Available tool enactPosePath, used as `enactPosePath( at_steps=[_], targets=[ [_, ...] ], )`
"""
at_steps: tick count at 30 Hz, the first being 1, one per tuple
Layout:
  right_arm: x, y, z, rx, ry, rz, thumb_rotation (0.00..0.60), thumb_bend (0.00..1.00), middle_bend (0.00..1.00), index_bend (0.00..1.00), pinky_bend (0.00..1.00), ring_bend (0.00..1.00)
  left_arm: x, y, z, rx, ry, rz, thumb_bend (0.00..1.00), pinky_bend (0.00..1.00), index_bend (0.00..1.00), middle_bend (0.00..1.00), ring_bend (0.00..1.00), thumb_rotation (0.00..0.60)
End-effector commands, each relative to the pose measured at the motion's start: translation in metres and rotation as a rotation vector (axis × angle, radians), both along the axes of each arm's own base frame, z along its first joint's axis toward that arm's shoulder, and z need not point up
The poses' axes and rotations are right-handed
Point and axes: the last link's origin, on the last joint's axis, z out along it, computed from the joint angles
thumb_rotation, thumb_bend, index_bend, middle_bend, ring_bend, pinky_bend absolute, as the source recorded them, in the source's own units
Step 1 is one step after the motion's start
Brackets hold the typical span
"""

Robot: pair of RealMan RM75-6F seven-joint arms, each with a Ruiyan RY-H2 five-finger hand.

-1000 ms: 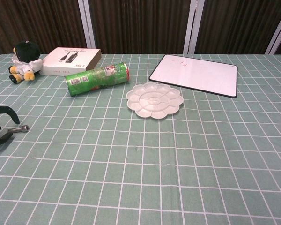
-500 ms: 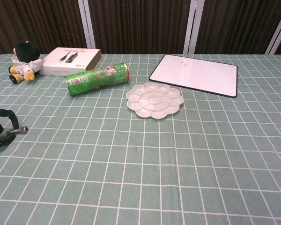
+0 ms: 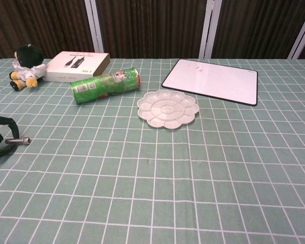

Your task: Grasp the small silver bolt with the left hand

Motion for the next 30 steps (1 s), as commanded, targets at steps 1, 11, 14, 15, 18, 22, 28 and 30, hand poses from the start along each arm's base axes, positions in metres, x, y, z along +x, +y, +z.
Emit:
enactPosePath(
  at_steps=[1, 11, 14, 15, 18, 22, 28, 30],
  targets=[
    [0.000, 0.000, 0.000, 0.001, 0.000, 0.001, 0.600, 0.18, 0.00, 0.00, 0.00, 0.00, 0.002, 0.000, 0.004, 0.013, -0.008, -0.010, 0.42, 1.00, 0.53, 1.00, 1.00, 0.600],
    [0.000, 0.000, 0.000, 0.000, -0.001, 0.000, 0.600, 0.18, 0.00, 0.00, 0.00, 0.00, 0.013, -0.002, 0.008, 0.014, -0.017, -0.045, 0.42, 1.00, 0.52, 1.00, 1.00, 0.600],
    [0.000, 0.000, 0.001, -0.001, -0.001, 0.000, 0.600, 0.18, 0.00, 0.00, 0.00, 0.00, 0.016, -0.002, 0.008, 0.008, -0.015, -0.052, 0.42, 1.00, 0.52, 1.00, 1.00, 0.600],
    [0.000, 0.000, 0.001, -0.001, -0.002, 0.000, 0.600, 0.18, 0.00, 0.00, 0.00, 0.00, 0.017, -0.002, 0.008, 0.006, -0.014, -0.052, 0.42, 1.00, 0.52, 1.00, 1.00, 0.600],
    [0.000, 0.000, 0.001, -0.003, -0.003, 0.001, 0.600, 0.18, 0.00, 0.00, 0.00, 0.00, 0.017, -0.002, 0.007, 0.000, -0.010, -0.048, 0.42, 1.00, 0.52, 1.00, 1.00, 0.600],
    [0.000, 0.000, 0.002, -0.004, -0.003, 0.001, 0.600, 0.18, 0.00, 0.00, 0.00, 0.00, 0.017, -0.002, 0.006, -0.005, -0.008, -0.043, 0.42, 1.00, 0.52, 1.00, 1.00, 0.600],
    [0.000, 0.000, 0.001, -0.001, -0.001, 0.000, 0.600, 0.18, 0.00, 0.00, 0.00, 0.00, 0.016, -0.002, 0.006, -0.012, -0.007, -0.038, 0.42, 1.00, 0.50, 1.00, 1.00, 0.600],
    [0.000, 0.000, 0.001, -0.002, -0.001, 0.001, 0.600, 0.18, 0.00, 0.00, 0.00, 0.00, 0.015, -0.002, 0.006, -0.013, -0.007, -0.037, 0.42, 1.00, 0.48, 1.00, 1.00, 0.600]
  ],
)
